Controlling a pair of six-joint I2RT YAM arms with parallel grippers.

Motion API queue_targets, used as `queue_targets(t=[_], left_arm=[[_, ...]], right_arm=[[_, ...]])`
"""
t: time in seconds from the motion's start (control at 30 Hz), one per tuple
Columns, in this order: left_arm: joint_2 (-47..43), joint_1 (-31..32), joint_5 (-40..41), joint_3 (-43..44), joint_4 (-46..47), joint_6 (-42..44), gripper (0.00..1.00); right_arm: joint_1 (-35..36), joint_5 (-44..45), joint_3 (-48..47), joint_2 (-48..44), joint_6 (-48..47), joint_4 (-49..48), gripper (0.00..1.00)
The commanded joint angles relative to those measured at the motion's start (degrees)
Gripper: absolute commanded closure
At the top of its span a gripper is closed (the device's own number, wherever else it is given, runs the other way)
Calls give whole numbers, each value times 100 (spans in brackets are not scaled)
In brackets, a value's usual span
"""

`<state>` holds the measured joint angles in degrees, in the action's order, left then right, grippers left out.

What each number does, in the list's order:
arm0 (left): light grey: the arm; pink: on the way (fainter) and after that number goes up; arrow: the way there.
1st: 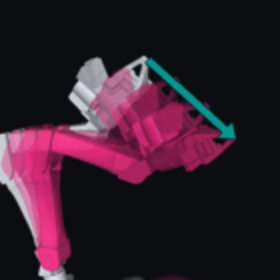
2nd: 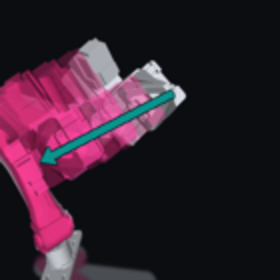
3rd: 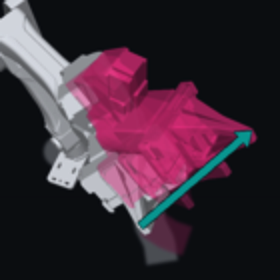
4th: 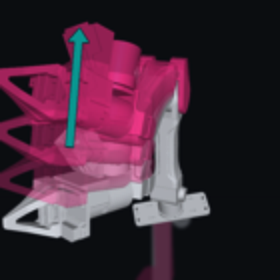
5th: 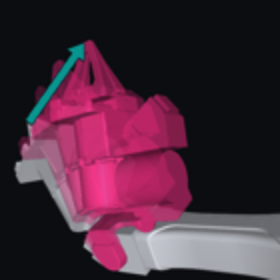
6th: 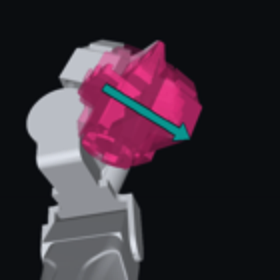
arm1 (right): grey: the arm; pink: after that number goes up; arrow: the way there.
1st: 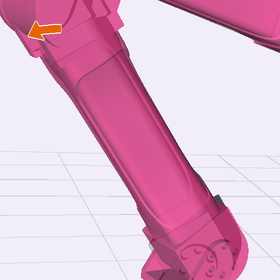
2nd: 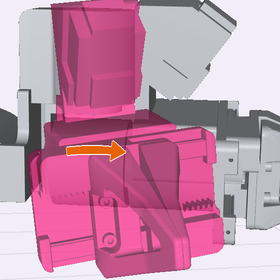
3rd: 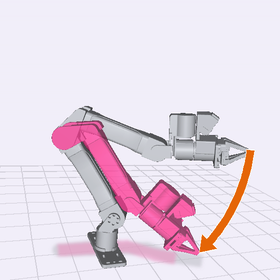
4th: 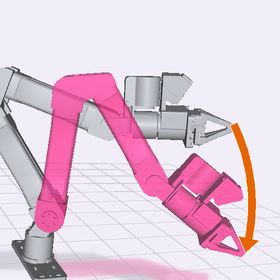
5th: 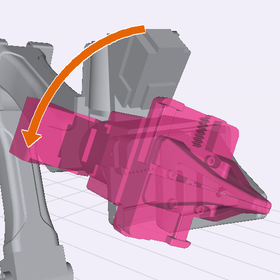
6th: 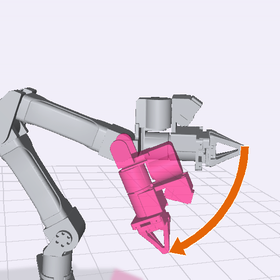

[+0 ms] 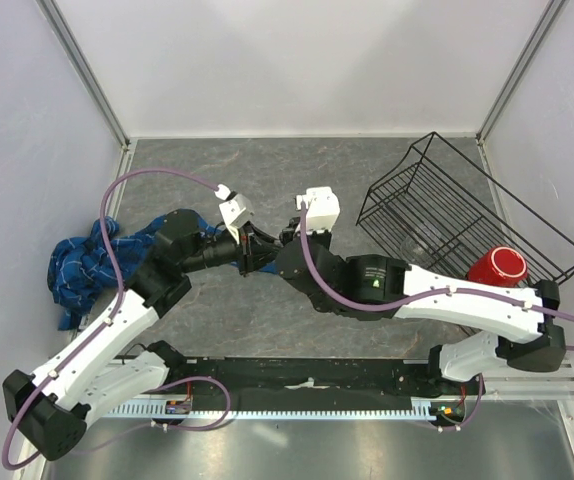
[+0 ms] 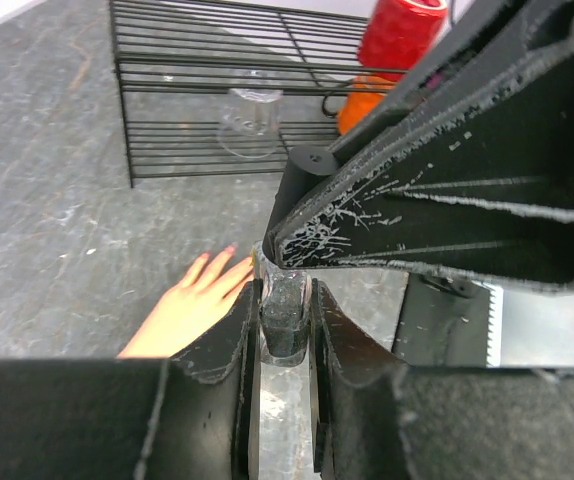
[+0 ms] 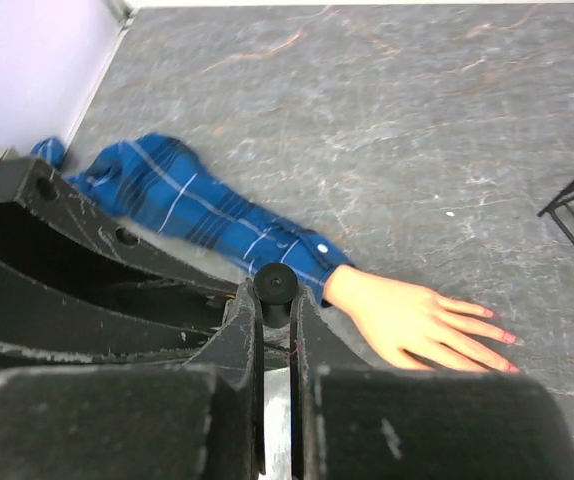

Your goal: Paint the nails

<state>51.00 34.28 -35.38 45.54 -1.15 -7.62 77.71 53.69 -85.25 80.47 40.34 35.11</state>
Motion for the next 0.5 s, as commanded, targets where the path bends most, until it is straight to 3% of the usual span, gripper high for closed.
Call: queue_targets(t=[0.0, 0.2, 0.33, 0.47], left_arm=[[155, -88, 990, 166, 853, 252, 98], [208, -88, 778, 245, 809, 173, 98], [261, -88, 594, 289, 800, 138, 98], [410, -88, -246, 377, 861, -11, 98]], right_arm=[[394, -245, -237, 136, 572, -259, 96], [394, -192, 69, -460, 72, -31, 54], [385, -324, 456, -1408, -368, 13, 27], [263, -1093, 703, -2113, -1088, 22, 17]])
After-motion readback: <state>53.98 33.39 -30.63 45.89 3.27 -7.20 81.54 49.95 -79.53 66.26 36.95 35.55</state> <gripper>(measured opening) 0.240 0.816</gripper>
